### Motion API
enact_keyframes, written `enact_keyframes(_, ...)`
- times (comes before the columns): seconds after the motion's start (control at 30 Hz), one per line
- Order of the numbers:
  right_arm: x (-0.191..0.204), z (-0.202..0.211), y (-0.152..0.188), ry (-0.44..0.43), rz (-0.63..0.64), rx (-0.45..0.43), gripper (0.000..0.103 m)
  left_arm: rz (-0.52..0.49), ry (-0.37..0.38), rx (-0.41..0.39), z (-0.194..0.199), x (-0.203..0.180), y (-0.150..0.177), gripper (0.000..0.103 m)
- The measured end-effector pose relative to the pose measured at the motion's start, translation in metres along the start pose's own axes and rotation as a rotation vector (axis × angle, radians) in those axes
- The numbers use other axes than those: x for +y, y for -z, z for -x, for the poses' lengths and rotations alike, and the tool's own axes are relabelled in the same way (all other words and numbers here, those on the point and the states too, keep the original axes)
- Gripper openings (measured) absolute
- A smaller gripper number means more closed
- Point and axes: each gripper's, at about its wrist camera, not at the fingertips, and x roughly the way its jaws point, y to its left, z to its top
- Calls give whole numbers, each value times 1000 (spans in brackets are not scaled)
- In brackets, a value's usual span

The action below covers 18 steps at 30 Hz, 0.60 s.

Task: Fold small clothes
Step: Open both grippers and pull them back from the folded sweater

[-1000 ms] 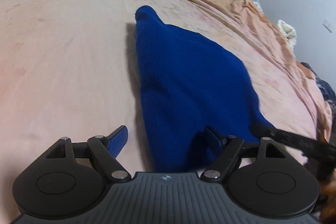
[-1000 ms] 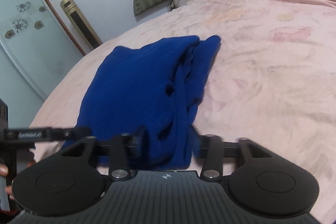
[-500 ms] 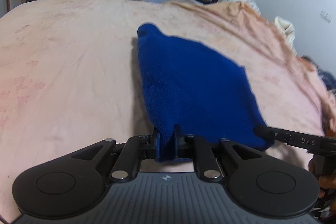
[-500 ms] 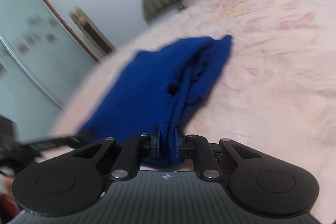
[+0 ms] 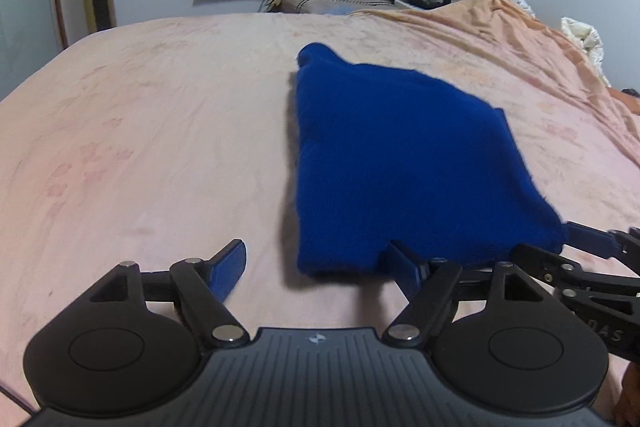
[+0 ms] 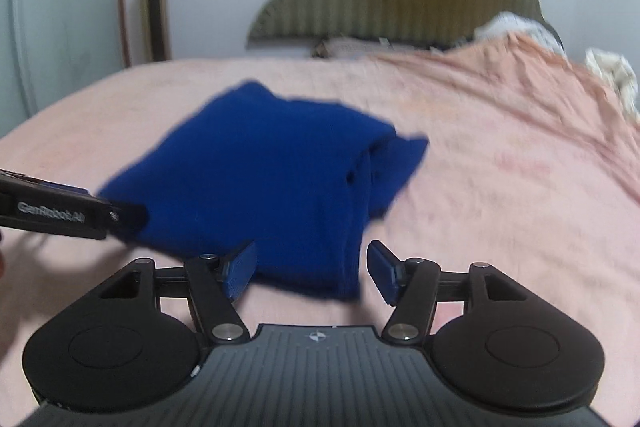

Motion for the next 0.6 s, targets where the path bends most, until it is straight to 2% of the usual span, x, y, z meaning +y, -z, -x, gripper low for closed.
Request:
enact_keyframes(0.07, 0, 1, 3, 0, -20, 11, 74, 4, -7, 5, -1, 2, 3, 81)
enact_keyframes(0.13, 3, 1, 5, 8, -24, 20, 86, 9, -15, 12, -1, 4, 6, 84)
enact_keyframes(0.3, 7, 4, 9, 26, -34, 32, 92, -10, -31, 22, -1, 3, 10, 84)
enact_keyframes(0.6, 14, 13, 15, 58, -35, 46, 96, -1, -50, 21, 6, 6, 17, 84)
